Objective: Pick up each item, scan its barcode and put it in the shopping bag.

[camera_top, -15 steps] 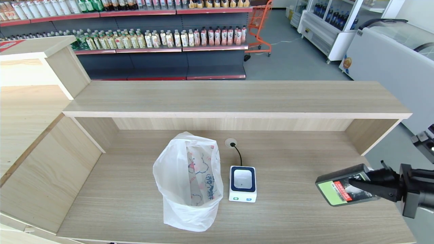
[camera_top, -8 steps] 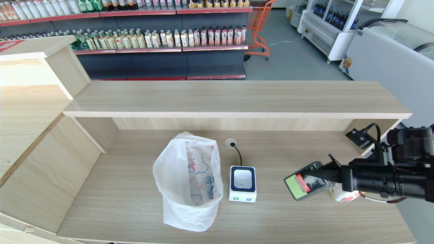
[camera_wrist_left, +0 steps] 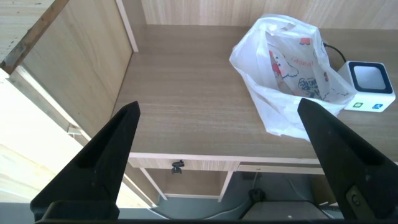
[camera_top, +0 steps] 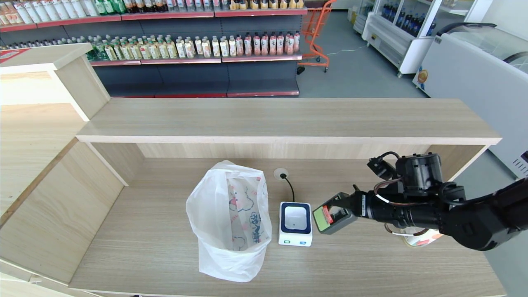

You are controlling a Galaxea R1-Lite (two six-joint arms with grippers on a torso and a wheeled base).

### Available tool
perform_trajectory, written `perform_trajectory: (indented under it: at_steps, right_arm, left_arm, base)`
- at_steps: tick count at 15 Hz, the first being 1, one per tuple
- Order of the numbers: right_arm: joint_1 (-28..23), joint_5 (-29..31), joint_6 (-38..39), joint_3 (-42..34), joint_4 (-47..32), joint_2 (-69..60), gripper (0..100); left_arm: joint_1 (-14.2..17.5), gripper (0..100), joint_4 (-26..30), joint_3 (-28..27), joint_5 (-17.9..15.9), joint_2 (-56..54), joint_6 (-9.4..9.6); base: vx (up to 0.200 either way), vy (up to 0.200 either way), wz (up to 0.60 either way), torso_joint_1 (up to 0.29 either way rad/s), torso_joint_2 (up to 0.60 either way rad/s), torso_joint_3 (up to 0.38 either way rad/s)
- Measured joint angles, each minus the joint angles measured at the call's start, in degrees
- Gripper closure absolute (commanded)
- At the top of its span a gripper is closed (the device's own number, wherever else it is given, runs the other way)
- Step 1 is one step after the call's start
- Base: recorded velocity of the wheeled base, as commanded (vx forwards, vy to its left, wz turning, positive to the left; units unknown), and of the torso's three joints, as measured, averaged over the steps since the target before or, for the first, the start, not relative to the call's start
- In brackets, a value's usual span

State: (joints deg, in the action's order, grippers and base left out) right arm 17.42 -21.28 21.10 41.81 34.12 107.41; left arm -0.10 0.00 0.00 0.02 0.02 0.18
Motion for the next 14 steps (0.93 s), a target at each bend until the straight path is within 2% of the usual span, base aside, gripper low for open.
perform_trajectory:
  at_steps: [14]
  right_arm:
    - [3.44,1.44,-0.55,3.91,3.54,8.22,100]
  left_arm:
    - [0.00,0,0.00,0.00,0.02,0.00,0.00]
  base:
    - [0.000,0.000,0.00,0.000,0.00,0.000]
